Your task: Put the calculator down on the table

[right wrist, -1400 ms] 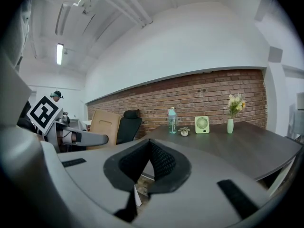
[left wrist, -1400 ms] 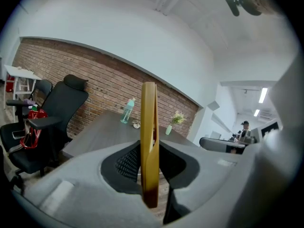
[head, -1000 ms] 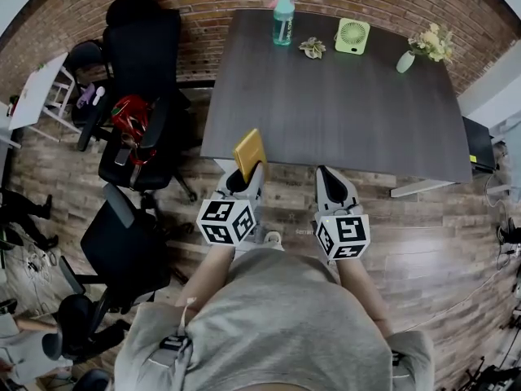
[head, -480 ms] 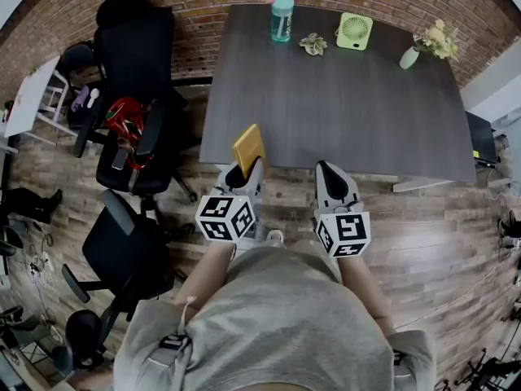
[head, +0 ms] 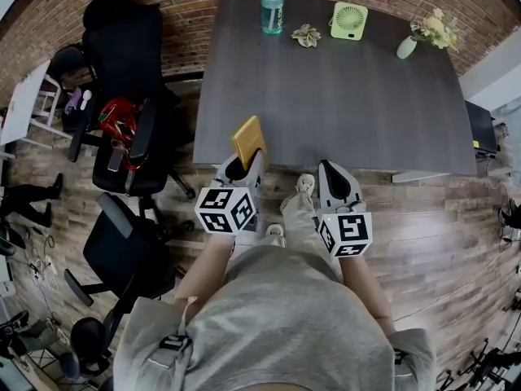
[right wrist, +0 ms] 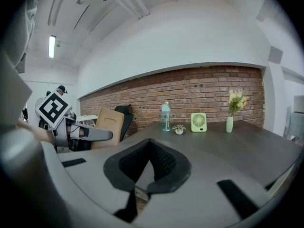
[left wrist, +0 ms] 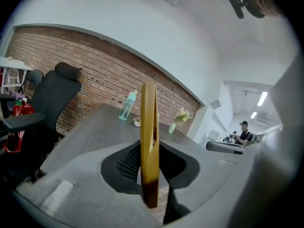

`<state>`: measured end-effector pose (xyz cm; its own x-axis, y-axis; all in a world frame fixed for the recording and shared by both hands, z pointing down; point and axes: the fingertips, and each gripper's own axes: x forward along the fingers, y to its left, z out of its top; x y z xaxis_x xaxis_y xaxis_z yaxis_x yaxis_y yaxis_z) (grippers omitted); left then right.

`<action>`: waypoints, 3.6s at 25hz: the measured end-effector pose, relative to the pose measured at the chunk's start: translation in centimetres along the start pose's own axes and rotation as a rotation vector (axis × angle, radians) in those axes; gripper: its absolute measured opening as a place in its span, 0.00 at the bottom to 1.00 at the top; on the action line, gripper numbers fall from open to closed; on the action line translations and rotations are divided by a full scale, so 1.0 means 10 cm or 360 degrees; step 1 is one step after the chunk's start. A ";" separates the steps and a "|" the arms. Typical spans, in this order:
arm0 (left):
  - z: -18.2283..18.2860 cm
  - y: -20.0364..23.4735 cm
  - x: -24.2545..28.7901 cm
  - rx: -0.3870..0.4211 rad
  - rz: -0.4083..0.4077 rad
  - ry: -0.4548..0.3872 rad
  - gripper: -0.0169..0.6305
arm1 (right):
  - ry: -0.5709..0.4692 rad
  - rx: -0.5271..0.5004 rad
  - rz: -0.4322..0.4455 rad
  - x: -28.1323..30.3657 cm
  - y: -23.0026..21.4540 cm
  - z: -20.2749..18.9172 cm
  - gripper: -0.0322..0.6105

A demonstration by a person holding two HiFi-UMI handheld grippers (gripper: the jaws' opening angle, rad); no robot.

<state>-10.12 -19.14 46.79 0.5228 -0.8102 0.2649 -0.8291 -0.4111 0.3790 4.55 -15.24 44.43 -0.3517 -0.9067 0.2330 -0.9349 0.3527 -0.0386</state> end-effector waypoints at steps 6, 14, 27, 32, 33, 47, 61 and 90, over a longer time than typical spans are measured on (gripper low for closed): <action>0.00 -0.05 0.27 -0.0016 -0.0007 0.0020 0.15 | -0.0009 0.0002 0.0029 0.17 -0.16 0.01 0.05; 0.01 -0.02 0.69 -0.0054 0.0001 0.0049 0.15 | -0.0001 -0.0011 0.0067 0.47 -0.39 0.03 0.05; -0.11 0.10 1.20 -0.0088 0.0010 0.0154 0.15 | 0.0048 0.0029 0.0072 0.84 -0.66 -0.06 0.05; -0.17 0.15 1.36 -0.0104 0.0006 0.0200 0.15 | 0.0069 0.0036 0.0067 0.93 -0.72 -0.11 0.05; -0.19 0.16 1.39 -0.0108 0.0006 0.0210 0.15 | 0.0075 0.0035 0.0066 0.95 -0.72 -0.12 0.05; -0.52 0.28 1.79 -0.0132 0.0026 0.0387 0.15 | 0.0134 0.0028 0.0073 1.13 -0.83 -0.24 0.05; -0.61 0.28 2.03 -0.0119 0.0012 0.0469 0.15 | 0.0160 0.0026 0.0073 1.19 -0.96 -0.32 0.05; -0.72 0.42 2.38 -0.0220 0.0072 0.0590 0.16 | 0.0179 0.0027 0.0063 1.24 -1.04 -0.37 0.05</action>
<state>0.29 -37.18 61.08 0.5434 -0.6102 0.5765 -0.8316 -0.2977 0.4688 10.05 -29.26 51.27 -0.3818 -0.8600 0.3386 -0.9214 0.3830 -0.0663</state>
